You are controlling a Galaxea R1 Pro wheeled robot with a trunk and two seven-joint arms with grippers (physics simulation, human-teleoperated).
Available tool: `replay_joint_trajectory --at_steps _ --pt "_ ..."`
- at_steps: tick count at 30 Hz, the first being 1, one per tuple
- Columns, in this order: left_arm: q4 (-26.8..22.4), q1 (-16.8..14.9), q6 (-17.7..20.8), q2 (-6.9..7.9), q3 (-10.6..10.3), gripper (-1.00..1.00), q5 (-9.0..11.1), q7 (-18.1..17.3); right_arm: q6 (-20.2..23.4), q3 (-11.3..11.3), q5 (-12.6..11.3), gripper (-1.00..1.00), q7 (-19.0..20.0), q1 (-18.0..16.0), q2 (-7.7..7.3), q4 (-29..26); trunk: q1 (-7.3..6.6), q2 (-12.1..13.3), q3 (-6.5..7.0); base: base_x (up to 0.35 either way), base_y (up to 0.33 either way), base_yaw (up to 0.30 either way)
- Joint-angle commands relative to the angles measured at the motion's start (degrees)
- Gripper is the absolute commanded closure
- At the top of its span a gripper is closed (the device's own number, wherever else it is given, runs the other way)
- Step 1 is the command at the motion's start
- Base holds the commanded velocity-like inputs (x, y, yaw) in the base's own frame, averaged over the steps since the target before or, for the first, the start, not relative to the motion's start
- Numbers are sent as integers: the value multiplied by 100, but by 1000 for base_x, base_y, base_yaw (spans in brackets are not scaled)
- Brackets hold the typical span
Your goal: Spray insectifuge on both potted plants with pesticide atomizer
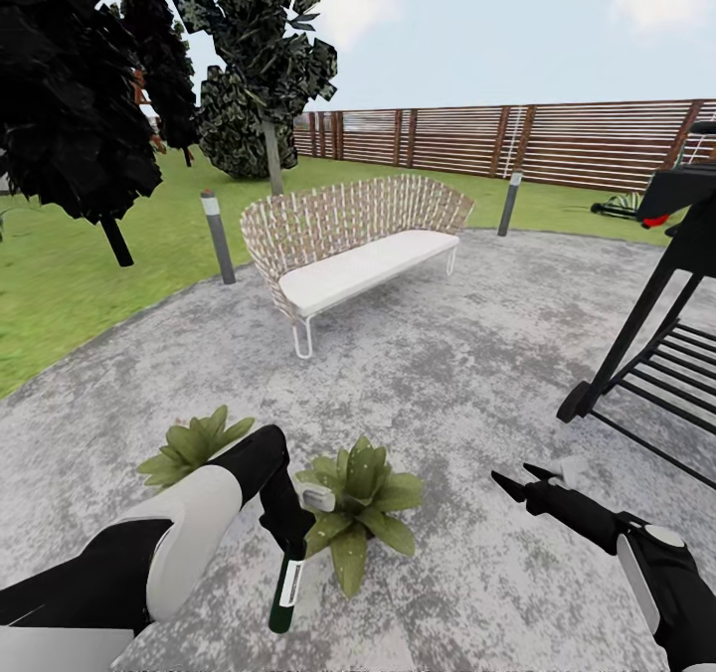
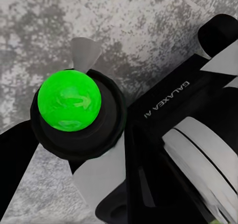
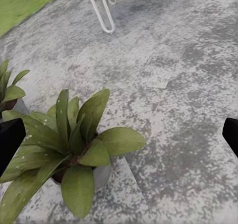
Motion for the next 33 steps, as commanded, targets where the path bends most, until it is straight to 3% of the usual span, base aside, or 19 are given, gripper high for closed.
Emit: replay_joint_trajectory --at_steps 1,27,33 --pt "-8 -2 51 -5 50 100 -55 -36 56 -7 -42 -100 23 -3 2 -2 21 -44 -24 0 0 0" --pt "10 -93 69 -53 94 100 19 -83 66 -7 -42 -100 32 -3 0 -23 592 -1087 -519 0 0 0" --pt "47 -58 69 -40 102 100 17 -77 66 -7 -42 -100 32 -3 0 -21 592 -1087 -521 0 0 0"
